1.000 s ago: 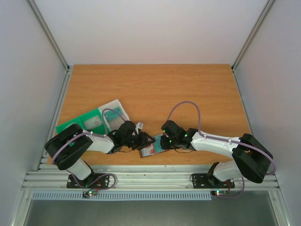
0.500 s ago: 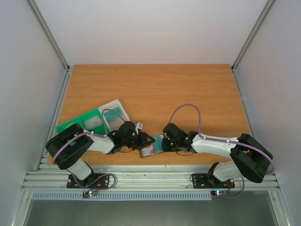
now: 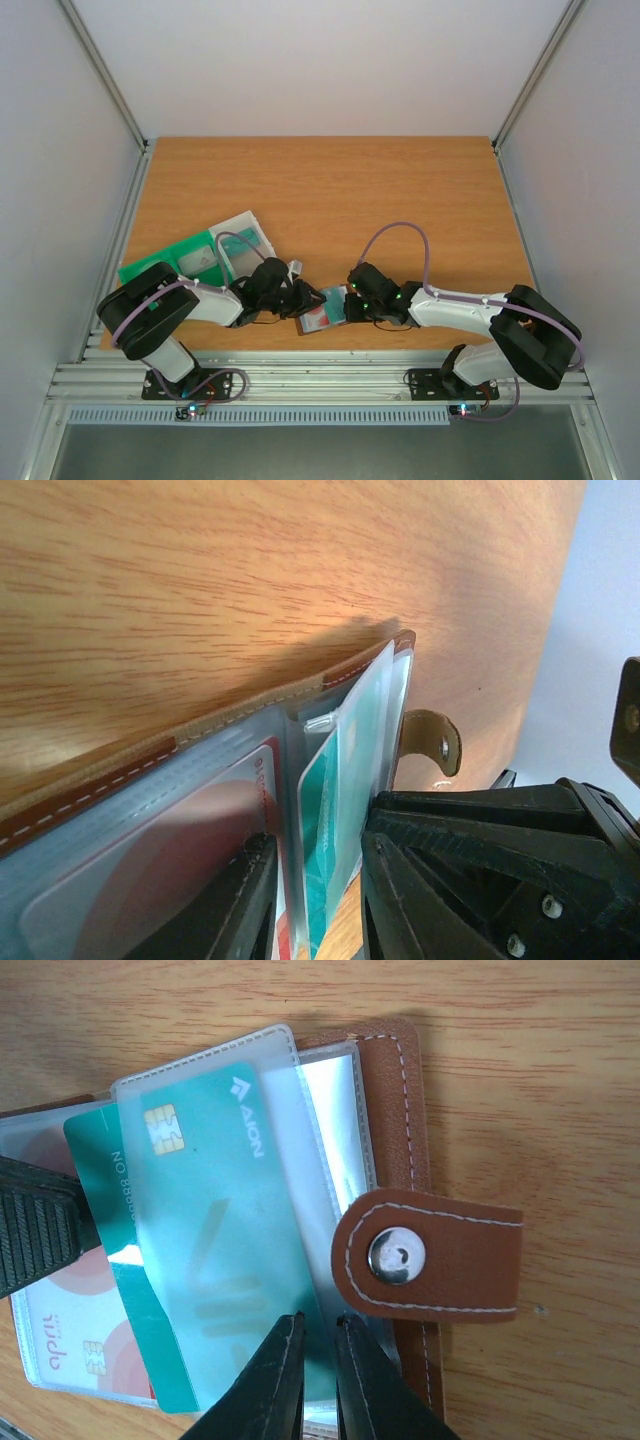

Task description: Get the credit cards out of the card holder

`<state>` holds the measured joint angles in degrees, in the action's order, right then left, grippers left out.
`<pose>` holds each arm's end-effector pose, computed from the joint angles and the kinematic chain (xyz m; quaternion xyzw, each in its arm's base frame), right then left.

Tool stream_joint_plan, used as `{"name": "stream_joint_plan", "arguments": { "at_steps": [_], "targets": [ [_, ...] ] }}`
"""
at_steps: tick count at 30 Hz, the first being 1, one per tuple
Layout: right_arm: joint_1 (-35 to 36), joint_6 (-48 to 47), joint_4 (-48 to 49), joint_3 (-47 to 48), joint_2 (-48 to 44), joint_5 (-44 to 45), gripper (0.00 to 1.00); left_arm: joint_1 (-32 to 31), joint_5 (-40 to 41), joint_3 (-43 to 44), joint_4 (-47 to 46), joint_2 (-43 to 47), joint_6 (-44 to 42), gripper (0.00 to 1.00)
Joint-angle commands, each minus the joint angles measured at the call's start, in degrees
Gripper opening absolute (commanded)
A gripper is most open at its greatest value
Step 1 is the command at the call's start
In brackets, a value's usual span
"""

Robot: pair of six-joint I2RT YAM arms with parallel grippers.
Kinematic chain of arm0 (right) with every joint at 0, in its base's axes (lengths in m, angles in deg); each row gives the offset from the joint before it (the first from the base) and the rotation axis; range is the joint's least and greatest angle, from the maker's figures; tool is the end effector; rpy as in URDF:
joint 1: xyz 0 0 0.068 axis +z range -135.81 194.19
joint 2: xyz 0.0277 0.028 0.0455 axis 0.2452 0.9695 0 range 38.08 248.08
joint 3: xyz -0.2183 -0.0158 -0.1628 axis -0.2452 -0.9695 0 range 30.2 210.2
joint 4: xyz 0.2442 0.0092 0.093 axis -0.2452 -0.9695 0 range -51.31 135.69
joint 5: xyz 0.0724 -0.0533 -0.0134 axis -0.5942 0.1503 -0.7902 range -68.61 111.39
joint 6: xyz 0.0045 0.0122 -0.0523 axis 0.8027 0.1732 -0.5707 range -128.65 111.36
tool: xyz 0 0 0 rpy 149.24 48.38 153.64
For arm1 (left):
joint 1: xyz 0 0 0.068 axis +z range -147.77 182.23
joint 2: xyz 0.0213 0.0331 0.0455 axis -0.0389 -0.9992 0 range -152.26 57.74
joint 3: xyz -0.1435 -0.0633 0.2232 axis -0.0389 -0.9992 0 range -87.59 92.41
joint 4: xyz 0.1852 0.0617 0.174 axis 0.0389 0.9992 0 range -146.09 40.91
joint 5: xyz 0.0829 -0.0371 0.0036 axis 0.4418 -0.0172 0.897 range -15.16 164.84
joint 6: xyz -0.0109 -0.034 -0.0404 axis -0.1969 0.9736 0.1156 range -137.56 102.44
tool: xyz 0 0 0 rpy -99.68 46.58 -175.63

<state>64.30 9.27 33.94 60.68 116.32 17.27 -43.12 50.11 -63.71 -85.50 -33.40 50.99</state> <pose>0.1461 0.1787 0.1365 -0.2764 0.9238 0.1757 0.1985 0.1716 -0.1949 0.1094 -0.0843 0.8784 -0.4648 0.0729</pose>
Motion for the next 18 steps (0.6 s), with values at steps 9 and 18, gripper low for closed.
{"name": "stream_joint_plan", "arguments": {
  "at_steps": [9, 18],
  "targets": [
    [0.0, 0.5, -1.7, -1.9, 0.9, 0.3, 0.12, 0.0, 1.2, 0.7, -0.6, -2.2, -0.4, 0.21],
    [0.0, 0.6, -2.0, -2.3, -0.1, 0.8, 0.12, 0.1, 0.5, 0.8, -4.0, -3.5, 0.6, 0.08]
  ]
}}
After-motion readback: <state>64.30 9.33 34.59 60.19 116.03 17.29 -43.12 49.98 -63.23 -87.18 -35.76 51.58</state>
